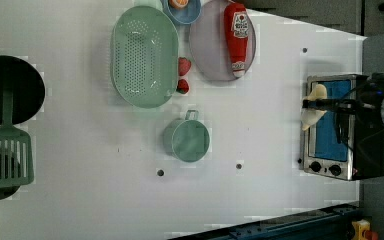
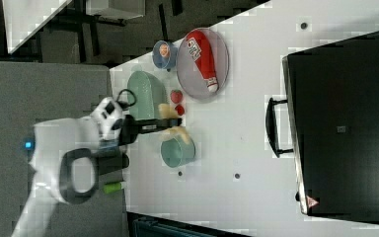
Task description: Pick Banana and place it in mug.
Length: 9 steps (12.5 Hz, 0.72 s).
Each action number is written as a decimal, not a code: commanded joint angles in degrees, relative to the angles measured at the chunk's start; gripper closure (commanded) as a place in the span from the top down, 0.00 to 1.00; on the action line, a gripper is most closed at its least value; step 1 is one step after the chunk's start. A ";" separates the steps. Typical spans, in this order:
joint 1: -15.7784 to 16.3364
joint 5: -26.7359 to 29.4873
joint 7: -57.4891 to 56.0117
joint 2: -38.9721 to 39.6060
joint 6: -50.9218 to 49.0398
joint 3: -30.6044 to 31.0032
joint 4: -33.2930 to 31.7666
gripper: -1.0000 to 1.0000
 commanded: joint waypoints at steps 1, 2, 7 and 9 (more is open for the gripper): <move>-0.21 -0.50 7.20 -4.26 -10.27 4.49 4.22 0.35; 0.05 -0.50 8.69 -5.12 -12.06 6.09 5.38 0.35; 1.68 0.15 31.09 -4.79 -14.78 18.06 6.80 0.35; 1.99 0.45 37.60 -3.26 -14.51 22.00 6.46 0.35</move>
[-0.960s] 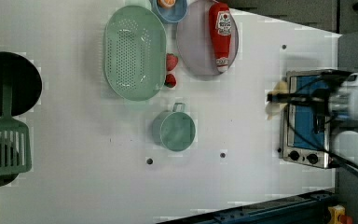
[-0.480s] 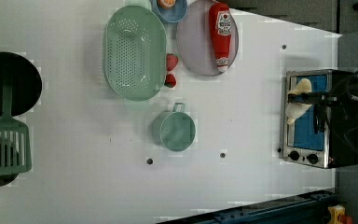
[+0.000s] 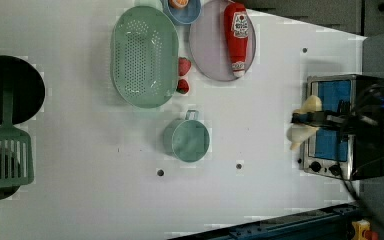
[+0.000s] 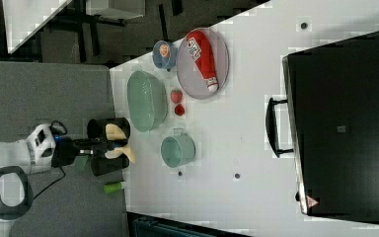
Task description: Pick Banana and place it in mug.
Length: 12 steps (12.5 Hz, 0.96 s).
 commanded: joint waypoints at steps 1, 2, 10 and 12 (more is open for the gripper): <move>1.33 1.70 15.90 3.41 -1.00 7.13 -0.93 0.35; 1.34 1.97 18.55 4.63 -0.30 8.31 -1.74 0.35; 1.34 2.20 21.04 13.84 19.45 10.06 -11.53 0.35; 1.26 2.20 21.04 14.82 22.35 9.94 -12.18 0.35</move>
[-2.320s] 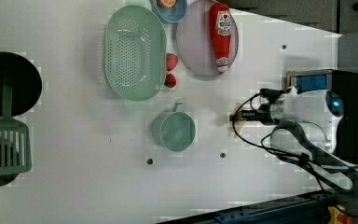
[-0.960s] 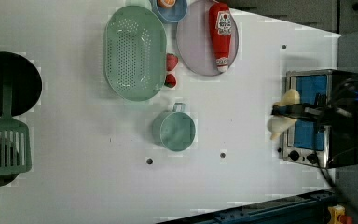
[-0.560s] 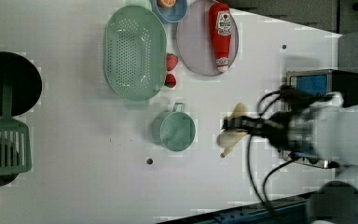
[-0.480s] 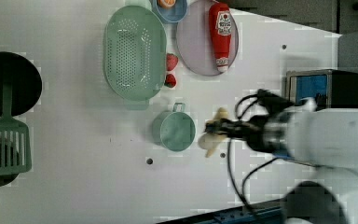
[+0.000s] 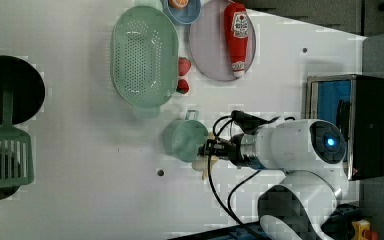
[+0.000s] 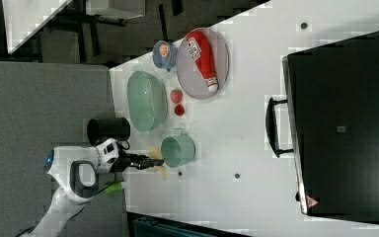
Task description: Pick Banana and place it in mug.
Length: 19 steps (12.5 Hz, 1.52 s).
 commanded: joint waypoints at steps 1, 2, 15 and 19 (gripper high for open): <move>-1.46 1.47 3.70 -2.08 3.90 -0.42 0.29 0.50; -1.45 1.47 3.70 -2.07 4.68 -0.42 0.18 0.61; -3.78 1.21 4.73 -15.50 -18.70 -15.45 17.08 1.00; -4.20 -0.22 4.48 -17.09 -32.43 -24.43 26.40 1.00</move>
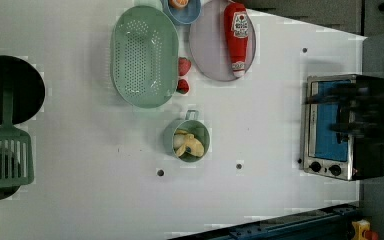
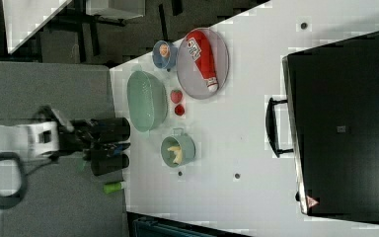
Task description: Pick Banana and place it in mug.
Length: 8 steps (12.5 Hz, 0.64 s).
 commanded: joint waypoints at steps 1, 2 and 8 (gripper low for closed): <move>-1.94 -1.86 2.05 -2.80 -5.91 -5.66 5.45 1.00; -1.95 -2.49 2.05 -2.80 -8.70 -6.76 6.97 1.00; -1.94 -2.61 2.05 -2.33 -8.83 -8.43 8.29 1.00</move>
